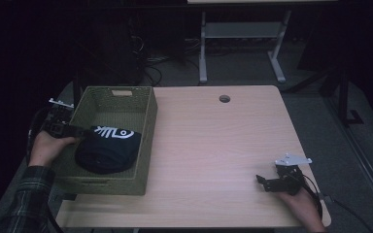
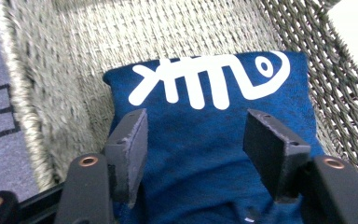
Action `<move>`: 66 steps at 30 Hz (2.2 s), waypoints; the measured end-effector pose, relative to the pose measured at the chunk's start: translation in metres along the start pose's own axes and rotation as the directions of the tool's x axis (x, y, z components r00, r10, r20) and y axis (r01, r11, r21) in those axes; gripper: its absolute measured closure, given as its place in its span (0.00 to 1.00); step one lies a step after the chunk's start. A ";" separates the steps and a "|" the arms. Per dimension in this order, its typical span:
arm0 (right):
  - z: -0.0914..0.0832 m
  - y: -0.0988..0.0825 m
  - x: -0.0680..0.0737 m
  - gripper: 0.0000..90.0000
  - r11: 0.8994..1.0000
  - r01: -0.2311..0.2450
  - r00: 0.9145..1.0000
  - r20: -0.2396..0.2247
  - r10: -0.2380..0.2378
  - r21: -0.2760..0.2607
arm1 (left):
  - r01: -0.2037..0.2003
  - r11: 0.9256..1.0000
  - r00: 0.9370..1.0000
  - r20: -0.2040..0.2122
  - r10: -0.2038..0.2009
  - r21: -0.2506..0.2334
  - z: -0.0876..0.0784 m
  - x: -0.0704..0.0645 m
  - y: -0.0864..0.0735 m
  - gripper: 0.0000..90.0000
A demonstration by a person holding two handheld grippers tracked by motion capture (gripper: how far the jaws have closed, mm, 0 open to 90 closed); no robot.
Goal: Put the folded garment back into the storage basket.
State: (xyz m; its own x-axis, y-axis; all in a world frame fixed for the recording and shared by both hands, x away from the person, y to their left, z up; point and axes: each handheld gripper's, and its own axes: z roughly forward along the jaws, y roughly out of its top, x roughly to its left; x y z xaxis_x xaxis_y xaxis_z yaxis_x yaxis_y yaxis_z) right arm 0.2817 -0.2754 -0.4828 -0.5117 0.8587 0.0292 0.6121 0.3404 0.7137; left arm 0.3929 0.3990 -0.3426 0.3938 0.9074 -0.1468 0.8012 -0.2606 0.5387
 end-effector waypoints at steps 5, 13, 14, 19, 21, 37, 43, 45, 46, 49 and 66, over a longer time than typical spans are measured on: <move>0.000 0.000 0.000 0.09 1.000 0.000 1.000 0.000 0.000 0.000 | -0.024 0.999 0.999 0.024 0.025 -0.023 -0.002 -0.009 0.002 0.35; 0.000 0.000 0.000 0.09 1.000 -0.001 1.000 0.000 0.001 0.001 | -0.069 0.996 0.997 0.036 0.071 -0.063 -0.006 -0.030 0.013 0.22; 0.000 0.000 0.000 0.09 1.000 0.000 1.000 0.000 0.000 0.000 | -0.072 0.995 0.997 0.035 0.075 -0.066 -0.007 -0.033 0.014 0.20; 0.000 0.000 0.000 0.09 1.000 -0.001 1.000 0.000 0.001 0.000 | -0.094 0.992 0.995 0.025 0.096 -0.083 -0.006 -0.045 0.019 0.16; 0.000 0.000 0.000 0.09 1.000 -0.001 1.000 0.000 0.001 0.001 | -0.110 0.991 0.993 0.023 0.113 -0.082 -0.005 -0.052 0.022 0.15; 0.000 0.000 0.000 0.09 1.000 0.002 1.000 0.001 -0.002 -0.001 | -0.198 0.970 0.975 0.073 0.210 -0.143 0.003 -0.101 0.033 0.15; 0.000 0.000 0.000 0.09 1.000 0.003 1.000 0.000 -0.003 -0.001 | -0.216 0.963 0.968 0.093 0.233 -0.163 0.008 -0.118 0.034 0.15; 0.000 0.000 0.000 0.09 1.000 0.003 1.000 0.000 -0.003 -0.001 | -0.222 0.959 0.964 0.105 0.242 -0.174 0.010 -0.125 0.035 0.15; 0.000 0.000 0.000 0.09 1.000 0.003 1.000 0.000 -0.003 -0.002 | -0.225 0.958 0.963 0.109 0.246 -0.175 0.010 -0.128 0.035 0.15; 0.000 0.000 0.000 0.09 1.000 0.003 1.000 0.000 -0.003 -0.001 | -0.237 0.954 0.959 0.114 0.260 -0.186 0.012 -0.138 0.035 0.15; 0.000 0.000 0.000 0.09 1.000 0.004 1.000 0.000 -0.004 -0.002 | -0.303 0.931 0.926 0.168 0.338 -0.205 0.039 -0.204 0.029 0.16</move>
State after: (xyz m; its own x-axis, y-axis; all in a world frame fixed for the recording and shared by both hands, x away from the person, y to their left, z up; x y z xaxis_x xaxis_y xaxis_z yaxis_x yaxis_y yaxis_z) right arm 0.2820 -0.2756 -0.4829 -0.5136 0.8576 0.0265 0.6092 0.3427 0.7152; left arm 0.3529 0.1934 -0.3290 0.7114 0.6966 -0.0935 0.5345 -0.4498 0.7156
